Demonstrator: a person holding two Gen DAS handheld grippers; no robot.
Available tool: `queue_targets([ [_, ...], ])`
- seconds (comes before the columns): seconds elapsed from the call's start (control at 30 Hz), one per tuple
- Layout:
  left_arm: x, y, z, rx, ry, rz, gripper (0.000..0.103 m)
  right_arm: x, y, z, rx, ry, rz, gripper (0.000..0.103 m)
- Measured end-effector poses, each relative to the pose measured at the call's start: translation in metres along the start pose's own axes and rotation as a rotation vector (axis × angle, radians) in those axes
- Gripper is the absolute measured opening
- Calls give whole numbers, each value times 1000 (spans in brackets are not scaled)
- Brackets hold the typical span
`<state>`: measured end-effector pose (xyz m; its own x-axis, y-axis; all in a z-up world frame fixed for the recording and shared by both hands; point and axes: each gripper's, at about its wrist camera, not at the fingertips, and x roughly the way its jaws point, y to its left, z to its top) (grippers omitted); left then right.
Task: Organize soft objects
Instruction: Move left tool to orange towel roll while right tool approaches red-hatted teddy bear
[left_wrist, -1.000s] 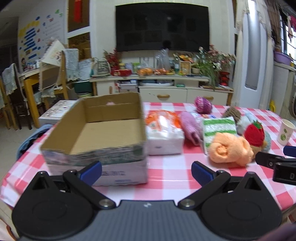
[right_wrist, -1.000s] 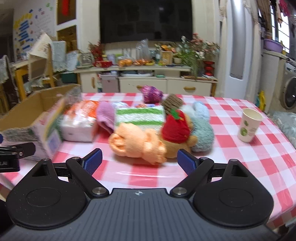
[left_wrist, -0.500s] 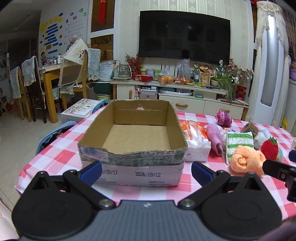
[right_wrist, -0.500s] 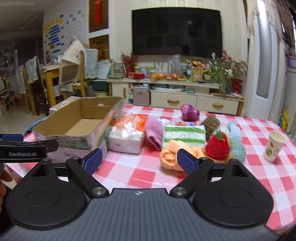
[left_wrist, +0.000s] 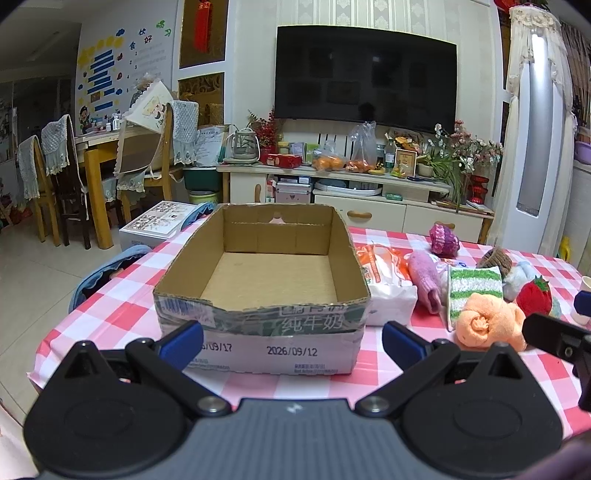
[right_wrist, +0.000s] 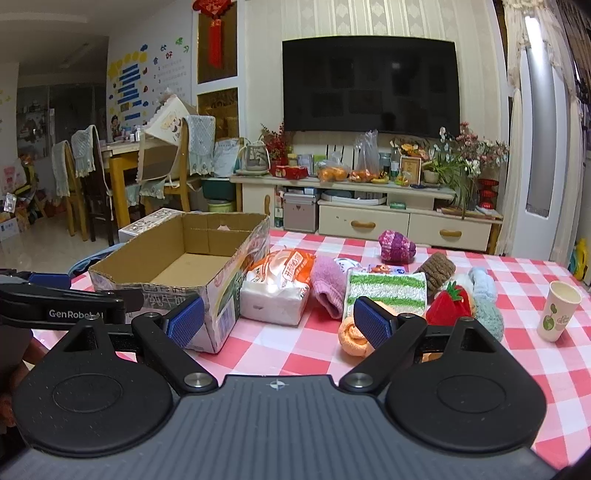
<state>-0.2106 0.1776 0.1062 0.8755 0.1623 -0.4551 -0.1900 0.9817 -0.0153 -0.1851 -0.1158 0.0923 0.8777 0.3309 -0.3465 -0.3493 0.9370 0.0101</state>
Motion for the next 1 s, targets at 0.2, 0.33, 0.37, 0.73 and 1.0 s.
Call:
queue_targets([
  [0.2,2,-6,-1,10,10,-6,102,-1,-1,-3,-2,1,2,103],
  [0.33,4,-13,-2,25,19,-11,102,1,-9,-6,26,21,-7,103],
  [0.37,5,-15,-3,29,22,-12,102,2,-12,-6,32,27,-11,103],
  [0.73,11,-48,-4,72,51,-70,102,5,-38,-14,111,66,-105,103],
  [1.0,16,-84,-3,132,71,-149,102,9,-79,-22,213,93,-207,103],
])
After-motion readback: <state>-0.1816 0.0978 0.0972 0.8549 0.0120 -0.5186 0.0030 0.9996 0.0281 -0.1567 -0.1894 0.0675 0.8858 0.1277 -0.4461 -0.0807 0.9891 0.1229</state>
